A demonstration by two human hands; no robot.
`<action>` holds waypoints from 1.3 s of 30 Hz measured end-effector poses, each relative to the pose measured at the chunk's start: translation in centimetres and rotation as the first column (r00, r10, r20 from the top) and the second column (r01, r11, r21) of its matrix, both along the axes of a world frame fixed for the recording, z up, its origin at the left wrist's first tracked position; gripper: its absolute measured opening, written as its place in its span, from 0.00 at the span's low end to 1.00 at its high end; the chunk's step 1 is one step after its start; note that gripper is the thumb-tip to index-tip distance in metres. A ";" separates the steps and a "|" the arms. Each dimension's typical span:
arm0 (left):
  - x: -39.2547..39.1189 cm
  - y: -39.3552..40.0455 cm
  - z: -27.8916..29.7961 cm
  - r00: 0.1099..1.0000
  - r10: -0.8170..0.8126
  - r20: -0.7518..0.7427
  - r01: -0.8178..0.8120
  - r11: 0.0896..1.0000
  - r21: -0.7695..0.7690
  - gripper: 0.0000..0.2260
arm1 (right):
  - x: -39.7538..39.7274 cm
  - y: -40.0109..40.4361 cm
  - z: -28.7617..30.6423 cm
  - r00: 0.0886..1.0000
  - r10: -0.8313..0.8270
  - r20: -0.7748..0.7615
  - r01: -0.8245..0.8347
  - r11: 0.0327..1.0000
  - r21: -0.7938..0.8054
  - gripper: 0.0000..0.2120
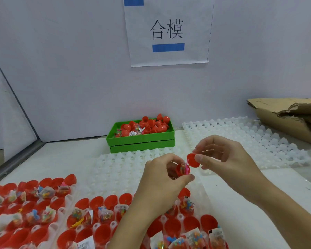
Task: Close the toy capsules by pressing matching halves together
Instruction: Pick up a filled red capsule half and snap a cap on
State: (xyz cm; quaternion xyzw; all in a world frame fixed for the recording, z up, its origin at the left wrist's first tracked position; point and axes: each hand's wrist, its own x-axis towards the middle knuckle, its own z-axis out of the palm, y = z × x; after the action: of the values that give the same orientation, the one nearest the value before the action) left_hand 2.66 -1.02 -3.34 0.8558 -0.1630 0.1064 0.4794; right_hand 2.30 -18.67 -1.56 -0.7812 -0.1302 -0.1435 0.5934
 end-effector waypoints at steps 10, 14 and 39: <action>-0.2 0.1 0.2 1.000 0.005 -0.013 -0.005 1.000 0.016 0.08 | -0.2 0.5 -0.3 0.997 0.066 0.033 -0.065 0.997 -0.033 0.15; -0.4 -0.1 0.5 0.999 -0.013 -0.030 0.011 0.997 -0.080 0.14 | 0.1 0.4 -0.4 0.998 0.044 0.051 -0.045 0.999 0.017 0.16; -0.5 -0.3 0.9 0.996 -0.078 0.035 0.085 0.941 -0.328 0.06 | -0.1 0.5 -0.3 0.992 0.049 0.120 -0.056 0.997 0.055 0.17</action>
State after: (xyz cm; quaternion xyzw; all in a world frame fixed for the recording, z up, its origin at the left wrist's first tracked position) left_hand 2.15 -1.31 -2.45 0.7549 -0.1833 0.1214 0.6178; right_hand 2.21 -18.14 -1.91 -0.7501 -0.1815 -0.1777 0.6106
